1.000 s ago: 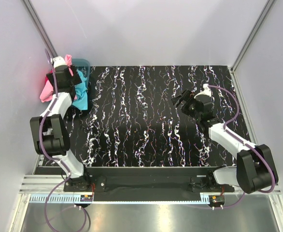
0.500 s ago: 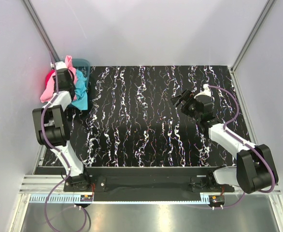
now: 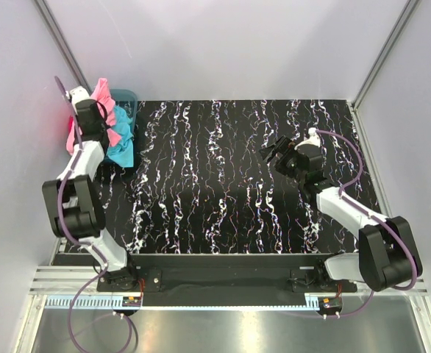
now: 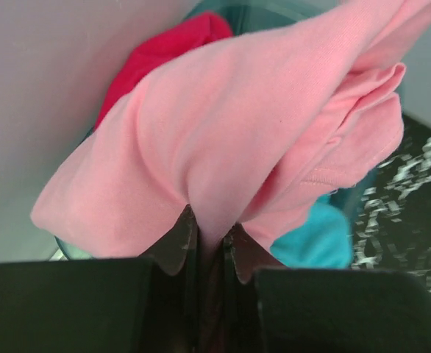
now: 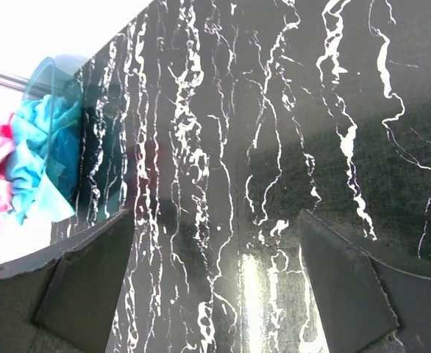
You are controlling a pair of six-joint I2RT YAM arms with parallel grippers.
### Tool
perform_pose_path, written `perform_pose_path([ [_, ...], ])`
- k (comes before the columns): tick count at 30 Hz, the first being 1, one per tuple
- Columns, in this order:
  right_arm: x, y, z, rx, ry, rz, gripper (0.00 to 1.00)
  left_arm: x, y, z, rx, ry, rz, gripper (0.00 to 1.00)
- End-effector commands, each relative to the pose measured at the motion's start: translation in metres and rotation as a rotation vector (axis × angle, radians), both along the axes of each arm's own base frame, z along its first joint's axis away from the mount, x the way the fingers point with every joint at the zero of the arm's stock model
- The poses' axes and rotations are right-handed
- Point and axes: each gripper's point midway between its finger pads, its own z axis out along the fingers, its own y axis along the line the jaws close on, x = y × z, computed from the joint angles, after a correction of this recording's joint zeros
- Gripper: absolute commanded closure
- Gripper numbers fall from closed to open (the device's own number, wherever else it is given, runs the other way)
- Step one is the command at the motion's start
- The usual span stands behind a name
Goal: Fold and stack the t-shirts
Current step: Grab the tshirt from the pile, then move the tshirt to the center of the board
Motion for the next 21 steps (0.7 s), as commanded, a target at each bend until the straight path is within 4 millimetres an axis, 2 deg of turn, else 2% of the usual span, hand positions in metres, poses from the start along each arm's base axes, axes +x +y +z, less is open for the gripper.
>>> perform_pose_path([
  [1,0.007,0.007,0.007,-0.007,-0.032,0.02,0.01,0.001,-0.027,0.102,-0.027,-0.291,-0.043,1.0],
  [4,0.008,0.005,0.008,-0.018,-0.037,0.014,0.01,-0.006,-0.069,0.145,-0.03,-0.379,-0.134,1.0],
  [5,0.008,0.004,0.006,-0.025,-0.037,0.01,0.0,-0.006,-0.093,0.153,-0.038,-0.397,-0.182,1.0],
  [6,0.009,0.002,0.008,-0.033,-0.042,0.005,0.0,-0.014,-0.108,0.17,-0.052,-0.435,-0.211,1.0],
  [7,0.009,0.001,0.008,-0.037,-0.042,0.002,0.0,-0.016,-0.124,0.175,-0.067,-0.448,-0.247,1.0],
  [8,0.009,0.002,0.009,-0.043,-0.041,0.003,0.0,-0.018,-0.154,0.179,-0.092,-0.455,-0.31,1.0],
  [9,0.012,-0.004,0.009,-0.063,-0.035,-0.026,0.0,-0.021,-0.172,0.181,-0.121,-0.46,-0.344,1.0],
  [10,0.012,-0.007,0.01,-0.075,-0.034,-0.035,0.0,-0.029,-0.205,0.184,-0.146,-0.461,-0.406,1.0],
  [11,0.013,-0.01,0.012,-0.085,-0.037,-0.048,0.0,-0.033,-0.222,0.182,-0.171,-0.457,-0.432,1.0],
  [12,0.013,-0.016,0.011,-0.104,-0.03,-0.074,0.0,-0.037,-0.235,0.172,-0.2,-0.443,-0.436,1.0],
  [13,0.013,-0.02,0.015,-0.113,-0.035,-0.093,0.01,-0.047,-0.268,0.168,-0.226,-0.436,-0.497,1.0],
  [14,0.014,-0.029,0.015,-0.133,-0.033,-0.14,0.0,-0.052,-0.283,0.148,-0.237,-0.398,-0.512,1.0],
  [16,0.012,-0.041,0.016,-0.167,-0.014,-0.194,0.0,-0.062,-0.308,0.134,-0.27,-0.396,-0.525,1.0],
  [17,0.013,-0.053,0.017,-0.193,-0.012,-0.259,0.0,-0.072,-0.331,0.108,-0.287,-0.348,-0.571,1.0],
  [19,0.009,-0.07,0.013,-0.237,0.018,-0.333,0.0,-0.085,-0.361,0.087,-0.347,-0.321,-0.614,1.0],
  [20,0.01,-0.085,0.015,-0.264,0.021,-0.415,0.0,-0.091,-0.37,0.061,-0.349,-0.271,-0.625,1.0],
  [21,0.007,-0.092,0.008,-0.287,0.051,-0.451,0.0,-0.096,-0.379,0.051,-0.37,-0.254,-0.633,1.0],
])
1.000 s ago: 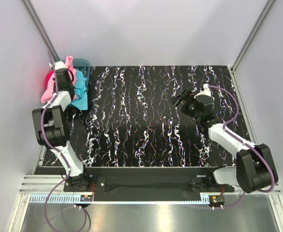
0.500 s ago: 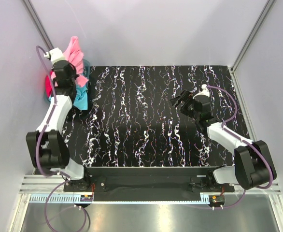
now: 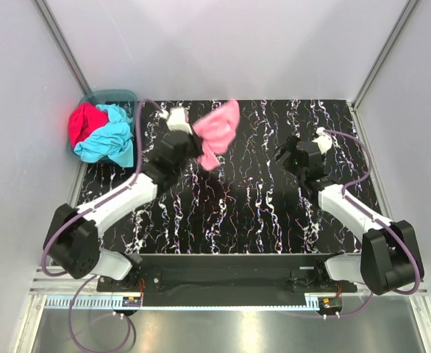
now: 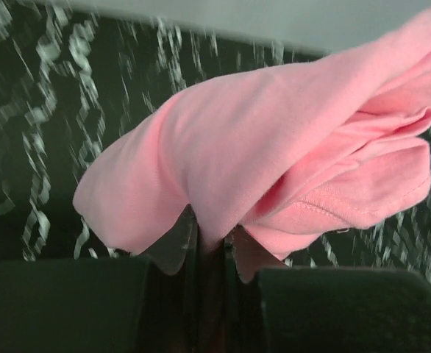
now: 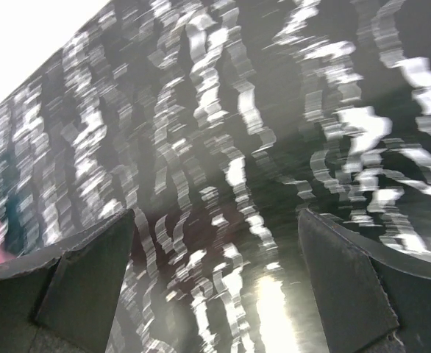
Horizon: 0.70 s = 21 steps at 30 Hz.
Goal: Fold and stack the t-shirts
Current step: Move the tshirt to the center of the board
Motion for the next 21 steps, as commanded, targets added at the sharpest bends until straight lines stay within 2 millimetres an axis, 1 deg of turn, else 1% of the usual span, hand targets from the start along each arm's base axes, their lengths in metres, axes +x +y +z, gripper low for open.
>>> perform_pose_path([
  [1,-0.002,-0.049,0.013,-0.126,0.005,-0.248,0.0,-0.013,-0.034,-0.016,-0.104,-0.004,-0.008,1.0],
  [2,-0.002,-0.061,0.013,-0.154,0.009,-0.306,0.0,-0.02,-0.041,-0.04,-0.078,0.037,-0.024,1.0],
  [3,-0.002,-0.065,0.011,-0.161,0.02,-0.327,0.0,-0.026,-0.049,-0.05,-0.076,0.053,-0.037,1.0],
  [4,0.0,-0.07,0.005,-0.171,0.039,-0.343,0.0,-0.039,-0.068,-0.059,-0.069,0.062,-0.082,1.0],
  [5,0.003,-0.076,0.006,-0.159,0.044,-0.364,0.0,-0.046,-0.075,-0.07,-0.053,0.079,-0.099,1.0],
  [6,0.005,-0.077,-0.003,-0.149,0.07,-0.367,0.0,-0.05,-0.082,-0.086,-0.028,0.102,-0.111,1.0],
  [7,0.008,-0.078,-0.005,-0.138,0.077,-0.369,0.0,-0.061,-0.096,-0.092,-0.02,0.112,-0.143,1.0],
  [8,0.012,-0.079,-0.005,-0.121,0.081,-0.366,0.0,-0.066,-0.101,-0.101,-0.012,0.125,-0.156,1.0],
  [9,0.015,-0.078,-0.011,-0.118,0.096,-0.364,0.0,-0.071,-0.108,-0.115,0.001,0.151,-0.176,0.99],
  [10,0.017,-0.077,-0.012,-0.116,0.102,-0.357,0.0,-0.08,-0.118,-0.122,0.006,0.162,-0.204,0.95],
  [11,0.018,-0.074,-0.015,-0.112,0.11,-0.347,0.0,-0.086,-0.122,-0.13,0.016,0.179,-0.218,0.87],
  [12,0.02,-0.073,-0.018,-0.108,0.118,-0.343,0.0,-0.091,-0.126,-0.135,0.016,0.191,-0.231,0.51],
  [13,0.021,-0.072,-0.02,-0.108,0.123,-0.337,0.0,-0.1,-0.135,-0.143,0.028,0.199,-0.256,0.36],
  [14,0.021,-0.07,-0.023,-0.107,0.131,-0.327,0.0,-0.105,-0.136,-0.147,0.039,0.205,-0.258,0.27],
  [15,0.022,-0.068,-0.023,-0.107,0.134,-0.321,0.0,-0.106,-0.135,-0.149,0.053,0.199,-0.242,0.09],
  [16,0.022,-0.068,-0.025,-0.111,0.14,-0.312,0.0,-0.113,-0.138,-0.148,0.064,0.194,-0.248,0.04],
  [17,0.024,-0.065,-0.024,-0.106,0.14,-0.297,0.0,-0.115,-0.137,-0.148,0.074,0.191,-0.246,0.01],
  [19,0.025,-0.061,-0.024,-0.108,0.143,-0.271,0.0,-0.118,-0.134,-0.143,0.079,0.176,-0.237,0.01],
  [21,0.026,-0.055,-0.02,-0.1,0.141,-0.23,0.0,-0.12,-0.126,-0.13,0.06,0.153,-0.225,0.01],
])
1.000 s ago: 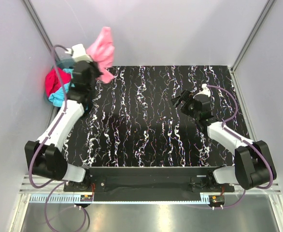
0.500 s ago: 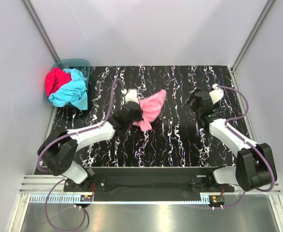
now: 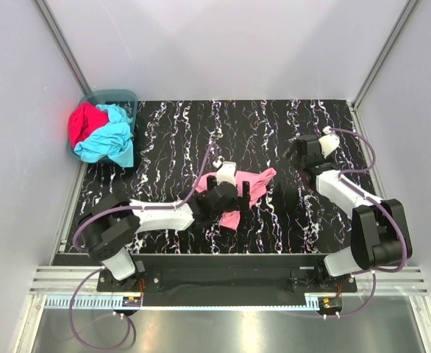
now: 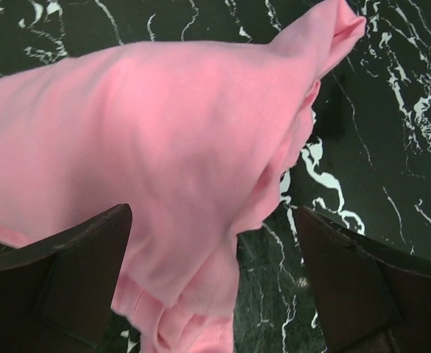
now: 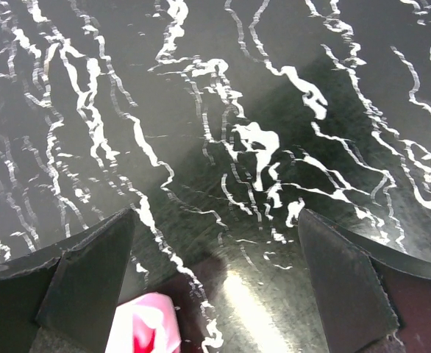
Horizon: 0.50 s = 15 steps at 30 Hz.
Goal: Fold and stack the t-shirts
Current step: Move the tshirt to the center of the board, then flatten the tshirt out
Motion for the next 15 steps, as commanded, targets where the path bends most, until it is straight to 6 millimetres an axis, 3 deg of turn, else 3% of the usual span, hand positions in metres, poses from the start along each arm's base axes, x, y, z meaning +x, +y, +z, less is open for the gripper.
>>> perform_pose_path([
  [1,0.013,0.013,0.025,0.026,-0.05,0.061,0.0,0.007,0.014,0.036,-0.077,-0.092,0.079,0.01],
  [2,0.012,0.019,0.025,0.039,-0.048,0.095,0.0,0.004,0.019,0.05,-0.106,-0.108,0.087,0.02],
  [5,0.005,0.031,0.03,0.077,-0.053,0.163,0.0,-0.009,0.039,0.056,-0.093,-0.129,0.115,0.03],
  [6,0.002,0.034,0.03,0.09,-0.056,0.177,0.0,-0.012,0.047,0.074,-0.123,-0.161,0.138,0.03],
  [8,-0.007,0.046,0.032,0.146,-0.059,0.228,0.0,-0.022,0.059,0.073,-0.109,-0.17,0.143,0.04],
  [9,-0.01,0.052,0.034,0.178,-0.067,0.244,0.0,-0.025,0.065,0.083,-0.132,-0.182,0.147,0.04],
  [13,-0.028,0.087,0.028,0.229,-0.054,0.358,0.01,-0.037,0.079,0.08,-0.164,-0.166,0.154,0.04],
  [15,-0.04,0.105,0.025,0.252,-0.047,0.424,0.02,-0.041,0.09,0.063,-0.162,-0.144,0.175,0.04],
])
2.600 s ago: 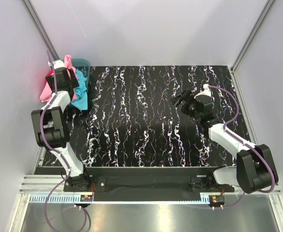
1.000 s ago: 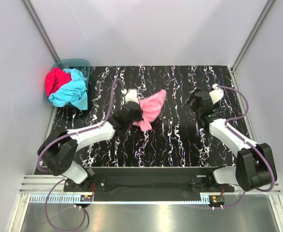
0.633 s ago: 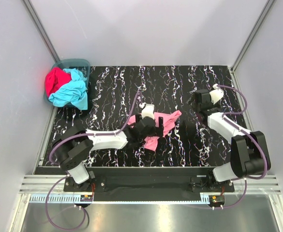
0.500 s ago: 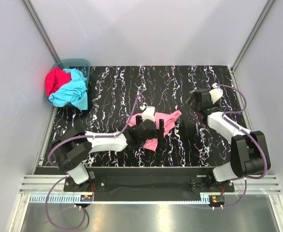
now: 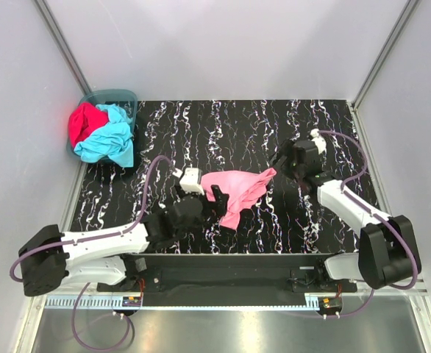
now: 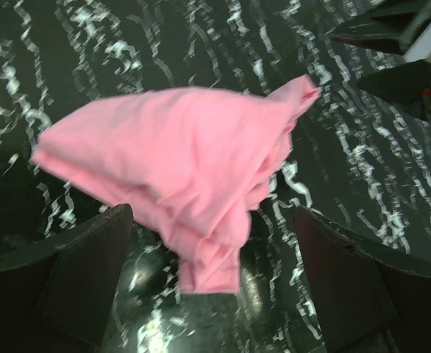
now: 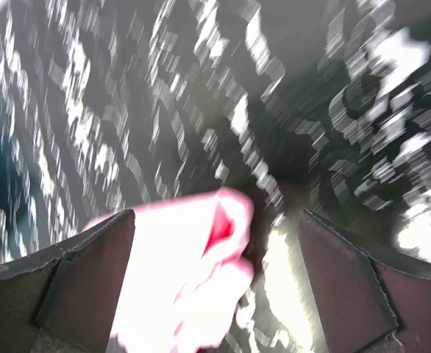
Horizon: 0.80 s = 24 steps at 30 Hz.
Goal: Fold and stack the t-shirts
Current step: Flatten the tshirt out
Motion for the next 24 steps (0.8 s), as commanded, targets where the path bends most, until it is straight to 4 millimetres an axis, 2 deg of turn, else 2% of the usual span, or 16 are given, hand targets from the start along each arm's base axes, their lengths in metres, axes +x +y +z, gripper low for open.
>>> perform_pose_path([
  [1,-0.02,0.043,0.004,0.079,-0.013,0.152,0.02,-0.002,0.023,-0.018,-0.023,0.015,0.081,0.04],
  [2,-0.027,0.05,-0.001,0.09,0.0,0.178,0.02,-0.006,0.03,-0.032,-0.009,0.029,0.083,0.04],
  [3,-0.034,0.061,-0.001,0.095,0.002,0.213,0.02,-0.008,0.03,-0.034,-0.036,0.032,0.083,0.04],
  [4,-0.04,0.067,-0.003,0.097,0.005,0.234,0.03,-0.012,0.036,-0.044,-0.035,0.041,0.08,0.04],
  [6,-0.05,0.075,-0.007,0.094,0.015,0.263,0.03,-0.015,0.035,-0.044,-0.09,0.037,0.064,0.04],
  [7,-0.056,0.08,-0.01,0.093,0.021,0.282,0.03,-0.018,0.04,-0.053,-0.087,0.043,0.061,0.04],
  [12,-0.078,0.088,-0.034,0.082,0.075,0.312,0.05,-0.024,0.044,-0.045,-0.159,0.008,0.034,0.04],
  [16,-0.08,0.101,-0.046,0.088,0.081,0.332,0.06,-0.025,0.049,-0.046,-0.157,-0.007,0.03,0.04],
  [20,-0.078,0.122,-0.055,0.092,0.084,0.367,0.09,-0.027,0.048,-0.05,-0.157,-0.002,0.02,0.04],
  [22,-0.079,0.131,-0.066,0.076,0.108,0.384,0.1,-0.029,0.047,-0.054,-0.158,0.004,0.009,0.05],
  [23,-0.076,0.139,-0.062,0.078,0.095,0.394,0.11,-0.03,0.047,-0.056,-0.162,0.01,0.01,0.05],
  [24,-0.078,0.145,-0.067,0.07,0.107,0.409,0.11,-0.03,0.046,-0.056,-0.167,0.014,0.007,0.05],
])
